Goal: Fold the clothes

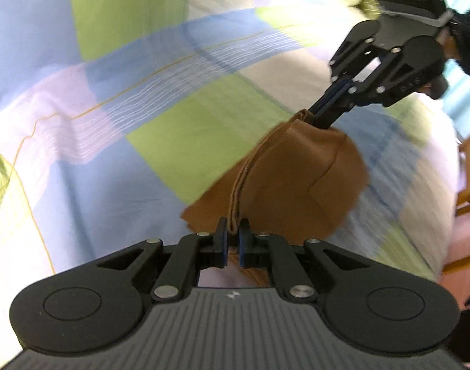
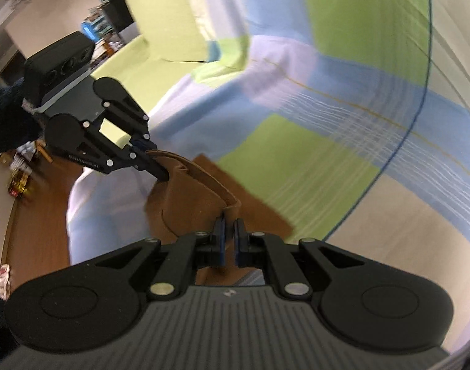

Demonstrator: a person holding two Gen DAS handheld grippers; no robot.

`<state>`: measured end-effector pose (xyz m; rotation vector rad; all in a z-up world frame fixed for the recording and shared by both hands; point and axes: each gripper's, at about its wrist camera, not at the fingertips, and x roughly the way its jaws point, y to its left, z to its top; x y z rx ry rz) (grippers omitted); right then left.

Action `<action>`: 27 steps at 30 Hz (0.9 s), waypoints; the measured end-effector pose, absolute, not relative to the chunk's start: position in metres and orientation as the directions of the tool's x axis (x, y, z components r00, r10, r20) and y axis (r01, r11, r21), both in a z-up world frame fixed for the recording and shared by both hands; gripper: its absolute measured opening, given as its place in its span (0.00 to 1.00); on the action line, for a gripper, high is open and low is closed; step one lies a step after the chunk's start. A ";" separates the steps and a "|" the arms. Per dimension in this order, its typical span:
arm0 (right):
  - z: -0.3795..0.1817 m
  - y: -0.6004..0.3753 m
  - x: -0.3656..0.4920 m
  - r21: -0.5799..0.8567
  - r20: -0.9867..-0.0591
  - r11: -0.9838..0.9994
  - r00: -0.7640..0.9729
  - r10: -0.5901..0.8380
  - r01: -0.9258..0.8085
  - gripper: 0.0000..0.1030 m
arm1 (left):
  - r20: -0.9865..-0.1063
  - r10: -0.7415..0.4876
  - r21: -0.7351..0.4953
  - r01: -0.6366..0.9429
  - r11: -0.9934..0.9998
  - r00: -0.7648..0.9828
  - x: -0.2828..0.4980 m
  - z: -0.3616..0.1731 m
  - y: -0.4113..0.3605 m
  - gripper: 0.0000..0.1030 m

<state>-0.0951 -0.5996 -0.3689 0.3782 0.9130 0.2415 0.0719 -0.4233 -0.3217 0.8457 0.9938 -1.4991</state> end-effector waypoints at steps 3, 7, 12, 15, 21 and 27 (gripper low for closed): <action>-0.386 -0.606 -0.087 0.385 -0.754 0.923 0.574 0.319 -0.007 0.04 | -0.917 -0.386 -0.115 0.993 0.006 -0.104 0.075 -0.328 -0.423 0.31; -0.400 -0.607 -0.091 0.309 -0.822 0.943 0.533 0.202 0.119 0.06 | -0.908 -0.418 -0.089 0.992 0.088 -0.044 0.084 -0.315 -0.408 0.39; -0.368 -0.599 -0.129 0.485 -0.711 0.837 0.672 0.207 0.254 0.62 | -0.905 -0.424 -0.086 0.992 0.093 -0.039 0.070 -0.315 -0.404 0.40; -0.357 -0.573 -0.149 0.564 -0.646 0.803 0.707 0.286 0.191 0.72 | -0.914 -0.405 -0.059 0.995 0.086 -0.019 0.059 -0.330 -0.411 0.39; -0.366 -0.531 -0.191 0.474 -0.680 0.870 0.684 0.265 0.135 0.72 | -0.912 -0.410 -0.062 0.992 0.106 -0.014 0.055 -0.343 -0.407 0.39; -0.356 -0.475 -0.217 0.231 -0.806 0.967 0.536 0.251 -0.106 0.72 | -0.906 -0.423 -0.023 0.999 0.045 -0.001 0.040 -0.334 -0.385 0.39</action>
